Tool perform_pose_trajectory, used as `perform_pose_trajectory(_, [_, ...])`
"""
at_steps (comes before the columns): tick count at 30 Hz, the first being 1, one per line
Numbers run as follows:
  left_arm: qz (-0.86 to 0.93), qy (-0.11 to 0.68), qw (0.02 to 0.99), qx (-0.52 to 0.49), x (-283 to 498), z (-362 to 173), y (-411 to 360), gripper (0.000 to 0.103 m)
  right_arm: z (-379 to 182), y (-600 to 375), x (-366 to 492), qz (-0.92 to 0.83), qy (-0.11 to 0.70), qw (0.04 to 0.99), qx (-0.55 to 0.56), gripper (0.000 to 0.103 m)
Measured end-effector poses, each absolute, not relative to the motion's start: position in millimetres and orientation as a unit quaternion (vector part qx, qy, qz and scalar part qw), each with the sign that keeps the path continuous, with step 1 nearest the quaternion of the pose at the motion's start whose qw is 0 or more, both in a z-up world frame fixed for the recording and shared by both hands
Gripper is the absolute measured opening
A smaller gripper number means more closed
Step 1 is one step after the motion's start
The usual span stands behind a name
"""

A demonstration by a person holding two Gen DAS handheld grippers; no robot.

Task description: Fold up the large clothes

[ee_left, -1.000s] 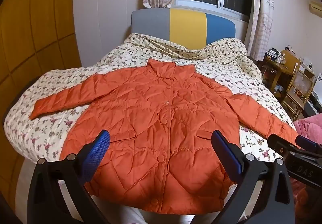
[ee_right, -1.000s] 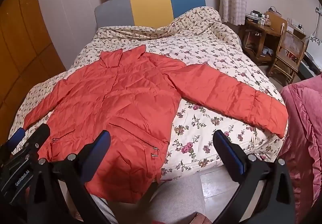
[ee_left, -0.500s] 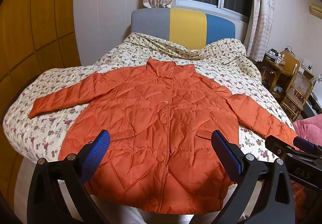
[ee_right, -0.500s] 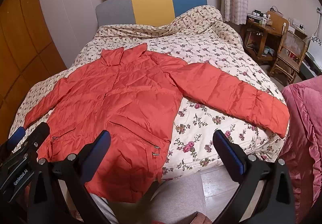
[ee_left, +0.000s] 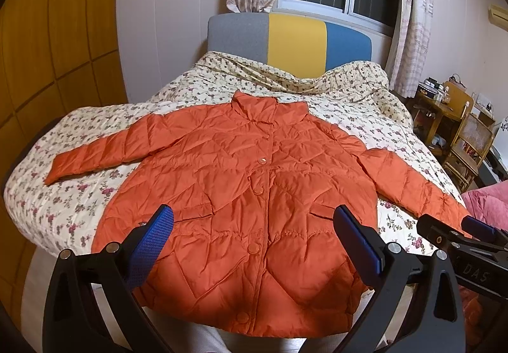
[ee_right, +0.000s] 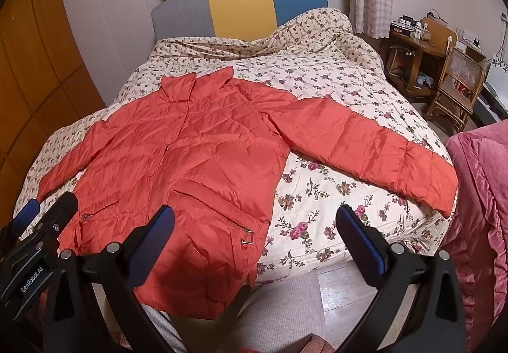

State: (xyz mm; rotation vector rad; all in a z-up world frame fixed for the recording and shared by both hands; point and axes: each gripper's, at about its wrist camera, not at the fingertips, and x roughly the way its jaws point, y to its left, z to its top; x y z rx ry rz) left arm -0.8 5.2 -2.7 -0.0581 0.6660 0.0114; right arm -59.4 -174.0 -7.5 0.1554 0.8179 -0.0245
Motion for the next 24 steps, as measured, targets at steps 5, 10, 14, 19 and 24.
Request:
perform_pose_trajectory(5, [0.01, 0.325, 0.945, -0.029, -1, -3, 6, 0.1, -11, -175, -58, -0.015, 0.4, 0.913, 0.077, 0.101])
perform_pose_trajectory(10, [0.011, 0.319, 0.947, -0.028, -2, -2, 10, 0.1, -15, -174, -56, -0.012, 0.408, 0.91, 0.077, 0.101])
perform_pose_trajectory(14, [0.009, 0.317, 0.948, -0.024, -5, -3, 11, 0.1, -18, -172, -55, -0.009, 0.413, 0.907, 0.075, 0.101])
perform_pose_trajectory(19, [0.008, 0.319, 0.947, -0.029, -5, -5, 14, 0.1, -18, -170, -56, -0.011, 0.41, 0.909, 0.07, 0.101])
perform_pose_trajectory(24, [0.006, 0.322, 0.946, -0.03, -5, -7, 15, 0.1, -18, -170, -56, -0.012, 0.409, 0.91, 0.069, 0.101])
